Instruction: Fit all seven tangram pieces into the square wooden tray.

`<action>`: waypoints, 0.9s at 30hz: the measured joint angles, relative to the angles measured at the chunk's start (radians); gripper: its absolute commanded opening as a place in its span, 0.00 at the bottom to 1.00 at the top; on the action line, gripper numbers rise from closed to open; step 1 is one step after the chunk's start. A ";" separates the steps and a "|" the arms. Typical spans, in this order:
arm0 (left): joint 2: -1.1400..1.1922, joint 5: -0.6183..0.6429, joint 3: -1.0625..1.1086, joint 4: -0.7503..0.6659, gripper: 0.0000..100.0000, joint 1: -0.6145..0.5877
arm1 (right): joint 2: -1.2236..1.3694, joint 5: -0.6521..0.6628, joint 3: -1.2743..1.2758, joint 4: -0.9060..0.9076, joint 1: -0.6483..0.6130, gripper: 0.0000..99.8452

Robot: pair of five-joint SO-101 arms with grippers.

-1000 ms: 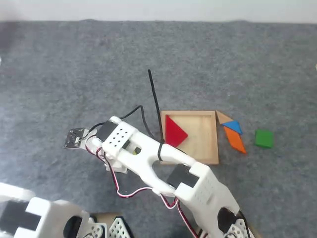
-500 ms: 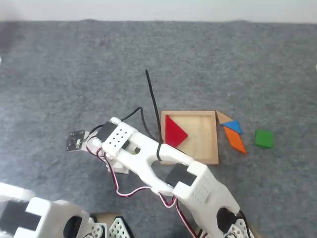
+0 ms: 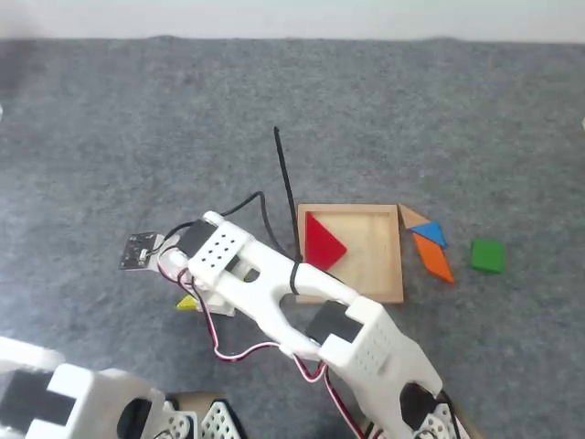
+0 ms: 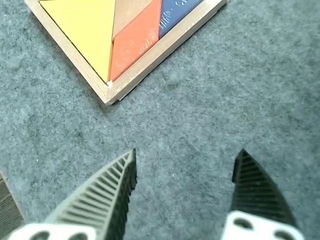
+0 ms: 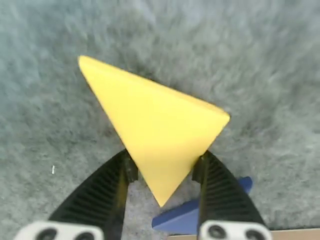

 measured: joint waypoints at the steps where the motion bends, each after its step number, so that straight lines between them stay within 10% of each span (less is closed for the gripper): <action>1: 0.000 0.000 0.000 0.000 0.31 0.000 | 0.000 0.000 -0.003 0.008 0.000 0.11; 8: 0.000 0.000 0.000 0.000 0.31 0.000 | 0.000 0.000 -0.006 0.018 0.000 0.13; 17: 0.000 0.000 0.000 0.000 0.31 0.000 | 0.003 0.049 -0.092 0.150 -0.005 0.40; 27: 0.000 0.000 0.000 0.000 0.31 0.000 | 0.003 0.166 -0.166 0.089 -0.078 0.42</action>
